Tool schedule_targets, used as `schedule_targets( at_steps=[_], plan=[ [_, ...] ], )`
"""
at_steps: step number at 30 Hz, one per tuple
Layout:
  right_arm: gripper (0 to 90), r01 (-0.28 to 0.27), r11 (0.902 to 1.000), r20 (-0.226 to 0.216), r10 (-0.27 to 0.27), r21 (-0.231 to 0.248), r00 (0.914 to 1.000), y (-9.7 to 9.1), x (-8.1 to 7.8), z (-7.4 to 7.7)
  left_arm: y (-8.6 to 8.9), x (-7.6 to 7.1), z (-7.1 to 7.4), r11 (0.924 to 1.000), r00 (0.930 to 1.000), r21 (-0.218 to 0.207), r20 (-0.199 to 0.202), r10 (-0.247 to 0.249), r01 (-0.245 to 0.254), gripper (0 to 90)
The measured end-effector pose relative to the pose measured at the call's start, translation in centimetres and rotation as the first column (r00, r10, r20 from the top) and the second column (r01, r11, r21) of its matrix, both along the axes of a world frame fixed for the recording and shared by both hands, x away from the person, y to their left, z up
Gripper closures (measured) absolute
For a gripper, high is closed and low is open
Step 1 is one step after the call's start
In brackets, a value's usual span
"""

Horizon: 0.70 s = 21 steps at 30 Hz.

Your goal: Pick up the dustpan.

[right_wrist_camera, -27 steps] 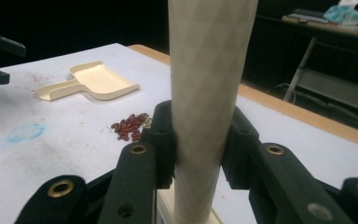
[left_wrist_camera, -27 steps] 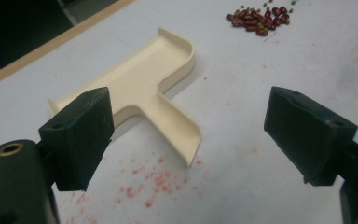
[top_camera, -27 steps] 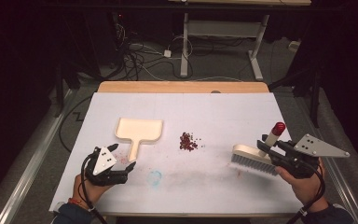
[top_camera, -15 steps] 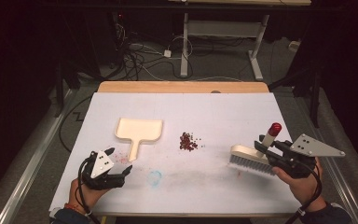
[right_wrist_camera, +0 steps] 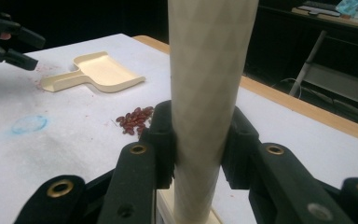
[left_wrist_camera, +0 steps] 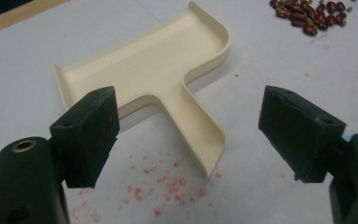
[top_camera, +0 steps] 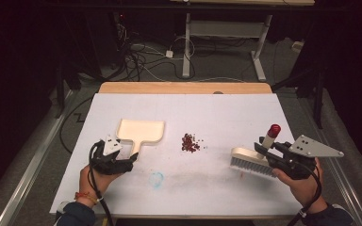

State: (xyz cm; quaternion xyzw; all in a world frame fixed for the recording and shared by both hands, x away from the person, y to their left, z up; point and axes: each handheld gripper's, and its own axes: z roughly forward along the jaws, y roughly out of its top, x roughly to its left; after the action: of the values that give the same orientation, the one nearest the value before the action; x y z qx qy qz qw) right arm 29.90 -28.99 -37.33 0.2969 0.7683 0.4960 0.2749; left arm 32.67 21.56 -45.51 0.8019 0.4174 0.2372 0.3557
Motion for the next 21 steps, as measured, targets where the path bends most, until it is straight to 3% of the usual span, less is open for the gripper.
schedule_targets(
  at_steps=[2,3,4,5,6,8,9,11,13,21],
  plan=[
    [70.2,0.005,1.0000,-0.005,-0.005,0.002,1.0000,0.0,0.1,0.0,-0.4,1.4,-0.4,0.9986,0.9982,-0.030,-0.044,0.041,-0.043,19.6],
    [70.2,0.008,1.0000,-0.007,-0.008,0.003,0.9999,0.0,0.1,0.0,-0.4,1.4,-0.4,0.9986,0.9982,-0.030,-0.044,0.041,-0.043,19.7],
    [70.1,0.007,1.0000,-0.006,-0.007,0.003,1.0000,0.0,0.1,0.0,-0.6,2.3,-1.1,0.9956,0.9932,-0.063,-0.098,0.063,-0.069,19.7],
    [70.1,0.005,1.0000,-0.005,-0.005,0.002,1.0000,0.0,0.1,0.0,-0.7,2.7,-1.4,0.9945,0.9893,-0.068,-0.128,0.070,-0.079,19.7],
    [70.1,0.004,1.0000,-0.003,-0.004,0.001,1.0000,0.0,0.1,0.0,-0.7,2.7,-1.4,0.9945,0.9893,-0.068,-0.128,0.070,-0.079,19.7],
    [70.1,0.003,1.0000,-0.007,-0.003,-0.002,1.0000,0.1,0.2,-0.1,-1.3,3.6,-2.3,0.9928,0.9785,-0.045,-0.180,0.101,-0.110,19.8],
    [70.1,0.001,1.0000,-0.008,-0.002,-0.004,1.0000,0.1,0.2,-0.2,-1.3,3.6,-2.3,0.9928,0.9785,-0.045,-0.180,0.101,-0.110,20.2],
    [70.1,0.003,1.0000,-0.013,-0.003,-0.003,0.9999,0.1,0.2,-0.3,-1.6,4.5,-3.1,0.9910,0.9682,-0.050,-0.225,0.110,-0.124,29.8],
    [70.1,0.002,1.0000,-0.015,-0.002,-0.005,0.9999,0.1,0.3,-0.3,-1.9,5.1,-3.7,0.9905,0.9604,-0.044,-0.254,0.115,-0.130,31.0],
    [70.1,0.005,1.0000,-0.024,-0.006,-0.007,0.9997,0.3,0.3,-0.5,-2.3,6.2,-4.3,0.9862,0.9700,-0.025,-0.186,0.156,-0.164,55.2]
  ],
)
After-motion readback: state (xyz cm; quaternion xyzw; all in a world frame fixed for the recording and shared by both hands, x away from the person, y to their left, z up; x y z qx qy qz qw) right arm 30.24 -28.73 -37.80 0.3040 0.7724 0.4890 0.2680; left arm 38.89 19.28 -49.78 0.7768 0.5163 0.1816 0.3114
